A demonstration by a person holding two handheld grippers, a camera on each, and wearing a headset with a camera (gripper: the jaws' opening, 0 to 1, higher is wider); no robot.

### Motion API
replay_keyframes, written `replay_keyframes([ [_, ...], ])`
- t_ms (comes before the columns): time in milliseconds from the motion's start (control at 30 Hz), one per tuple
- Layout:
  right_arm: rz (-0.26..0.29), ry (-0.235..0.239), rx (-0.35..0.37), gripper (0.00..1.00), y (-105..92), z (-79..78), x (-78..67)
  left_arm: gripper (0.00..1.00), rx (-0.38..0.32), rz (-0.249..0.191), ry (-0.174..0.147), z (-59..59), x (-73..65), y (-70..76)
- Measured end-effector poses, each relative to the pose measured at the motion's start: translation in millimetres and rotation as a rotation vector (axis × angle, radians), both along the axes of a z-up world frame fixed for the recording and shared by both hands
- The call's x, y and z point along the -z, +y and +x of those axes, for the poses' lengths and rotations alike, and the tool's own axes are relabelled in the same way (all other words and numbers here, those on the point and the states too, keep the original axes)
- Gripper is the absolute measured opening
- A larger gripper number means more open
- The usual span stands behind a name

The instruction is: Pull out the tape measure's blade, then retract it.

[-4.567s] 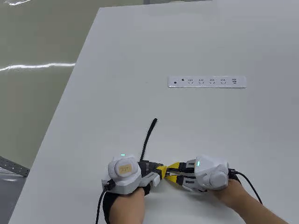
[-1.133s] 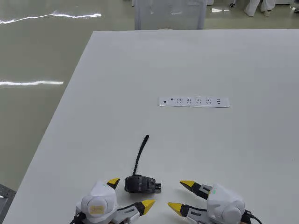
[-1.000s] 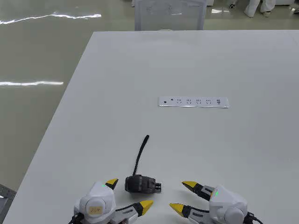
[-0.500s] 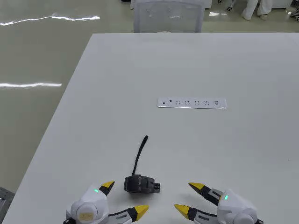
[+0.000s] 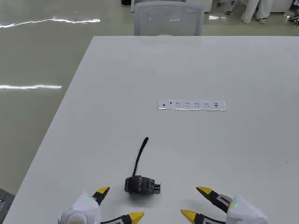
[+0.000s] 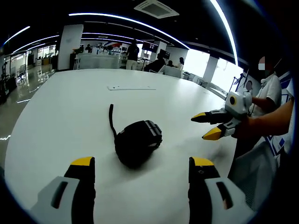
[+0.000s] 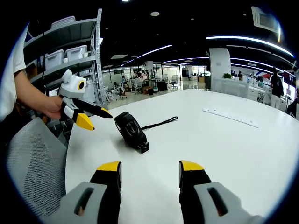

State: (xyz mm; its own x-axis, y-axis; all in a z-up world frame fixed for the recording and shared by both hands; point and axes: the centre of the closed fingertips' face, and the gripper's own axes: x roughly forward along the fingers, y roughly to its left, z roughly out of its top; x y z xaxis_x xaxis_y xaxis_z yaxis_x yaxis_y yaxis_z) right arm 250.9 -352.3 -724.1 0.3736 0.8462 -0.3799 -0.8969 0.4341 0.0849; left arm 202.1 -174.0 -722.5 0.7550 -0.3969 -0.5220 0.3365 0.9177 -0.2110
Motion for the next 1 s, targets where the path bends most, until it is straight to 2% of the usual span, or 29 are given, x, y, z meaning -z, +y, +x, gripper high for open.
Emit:
replay_keyframes([
  [167, -0.002, 0.000, 0.008, 0.51, -8.0, -3.3, -3.3, 0.81, 0.007, -0.026, -0.003, -7.3, -2.2, 1.8],
  [267, 0.002, -0.006, 0.012, 0.53, -10.2, -5.4, -10.6, 0.81, 0.023, -0.017, -0.001, -11.8, -2.0, 2.7],
  [500, -0.010, -0.004, 0.022, 0.54, -22.8, -9.7, -9.1, 0.81, 0.027, -0.025, 0.000, -19.9, -4.5, 9.3],
  [1000, -0.010, -0.006, 0.055, 0.58, -39.4, -19.6, -17.9, 0.81, 0.015, -0.045, 0.007, -34.3, -6.6, 25.4],
])
